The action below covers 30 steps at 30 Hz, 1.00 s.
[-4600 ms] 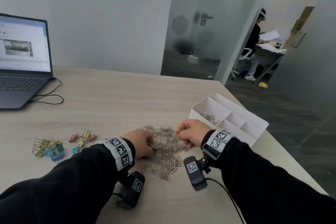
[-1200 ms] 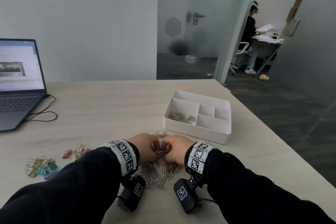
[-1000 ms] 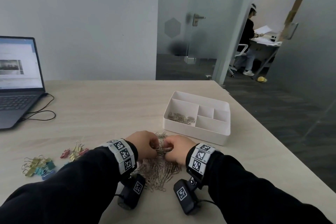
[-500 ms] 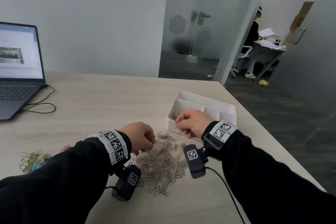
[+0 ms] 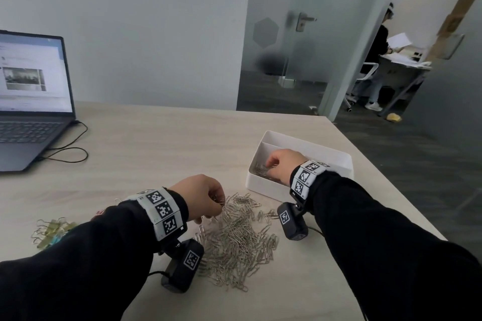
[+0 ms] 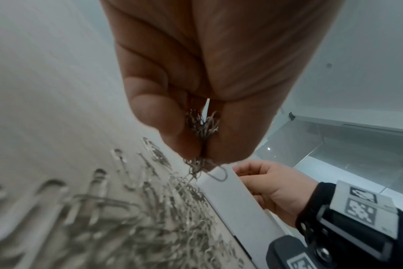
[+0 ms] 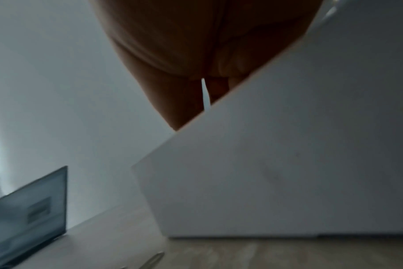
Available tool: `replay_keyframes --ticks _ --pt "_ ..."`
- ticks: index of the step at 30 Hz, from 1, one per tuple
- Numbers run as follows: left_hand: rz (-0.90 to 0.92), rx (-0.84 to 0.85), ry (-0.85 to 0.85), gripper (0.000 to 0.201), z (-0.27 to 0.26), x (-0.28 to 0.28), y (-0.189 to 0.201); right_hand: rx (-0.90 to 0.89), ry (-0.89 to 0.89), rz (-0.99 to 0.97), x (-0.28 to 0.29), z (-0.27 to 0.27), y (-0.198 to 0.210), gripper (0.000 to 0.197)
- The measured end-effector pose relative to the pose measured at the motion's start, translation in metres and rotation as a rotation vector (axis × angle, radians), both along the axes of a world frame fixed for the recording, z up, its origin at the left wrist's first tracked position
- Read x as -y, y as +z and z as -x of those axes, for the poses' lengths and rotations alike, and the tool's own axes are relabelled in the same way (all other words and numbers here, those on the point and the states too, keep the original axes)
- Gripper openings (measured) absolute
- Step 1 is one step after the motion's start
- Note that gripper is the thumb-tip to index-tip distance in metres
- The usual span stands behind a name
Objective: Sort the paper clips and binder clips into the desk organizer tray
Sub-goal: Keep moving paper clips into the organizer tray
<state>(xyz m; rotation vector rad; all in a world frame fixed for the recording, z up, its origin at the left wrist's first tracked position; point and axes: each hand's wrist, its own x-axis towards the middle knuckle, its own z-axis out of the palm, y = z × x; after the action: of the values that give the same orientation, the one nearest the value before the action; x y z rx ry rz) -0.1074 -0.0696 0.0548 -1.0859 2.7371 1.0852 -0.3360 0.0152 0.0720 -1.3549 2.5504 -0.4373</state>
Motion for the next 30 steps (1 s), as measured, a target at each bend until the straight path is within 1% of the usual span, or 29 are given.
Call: replay_keyframes --ticks 2,6,9,11,13,16,17,19,22,24,27,28,30 --pt "0.008 -0.040 0.010 0.008 0.009 -0.001 0.005 0.033 0.031 0.037 -0.009 -0.001 -0.001 0.022" --pt "0.015 -0.115 0.009 0.006 0.036 -0.004 0.020 0.034 0.065 0.206 -0.037 -0.001 -0.001 0.020" --pt "0.023 -0.178 0.004 0.005 0.065 -0.005 0.033 0.017 0.058 0.267 -0.060 0.004 -0.010 0.017" --pt "0.041 -0.211 0.011 0.004 0.086 -0.006 0.040 0.050 0.012 0.283 -0.075 0.008 -0.019 0.017" --pt "0.063 -0.239 0.022 0.006 0.106 -0.007 0.044 0.123 0.002 0.254 -0.088 0.011 -0.027 0.022" --pt "0.143 -0.246 0.055 0.010 0.130 -0.007 0.043 0.185 0.063 0.160 -0.097 0.012 -0.031 0.030" --pt "0.169 -0.236 0.062 0.011 0.137 -0.007 0.041 0.179 0.081 0.143 -0.097 0.011 -0.032 0.033" --pt "0.206 -0.209 0.067 0.008 0.149 -0.008 0.036 0.149 0.098 0.114 -0.096 0.010 -0.032 0.039" --pt "0.289 -0.143 0.033 0.004 0.160 -0.011 0.029 0.087 0.088 0.061 -0.094 0.008 -0.033 0.045" --pt "0.281 -0.120 0.017 0.008 0.161 -0.011 0.024 0.094 0.072 0.049 -0.094 0.009 -0.034 0.046" --pt "0.240 -0.126 0.015 0.022 0.153 -0.013 0.025 0.100 0.063 0.060 -0.094 0.006 -0.033 0.047" --pt "0.226 -0.143 0.023 0.024 0.147 -0.014 0.027 0.098 0.061 0.060 -0.094 0.006 -0.032 0.046" --pt "0.212 -0.192 0.037 0.021 0.132 -0.017 0.034 0.095 0.055 0.053 -0.095 0.004 -0.030 0.046"
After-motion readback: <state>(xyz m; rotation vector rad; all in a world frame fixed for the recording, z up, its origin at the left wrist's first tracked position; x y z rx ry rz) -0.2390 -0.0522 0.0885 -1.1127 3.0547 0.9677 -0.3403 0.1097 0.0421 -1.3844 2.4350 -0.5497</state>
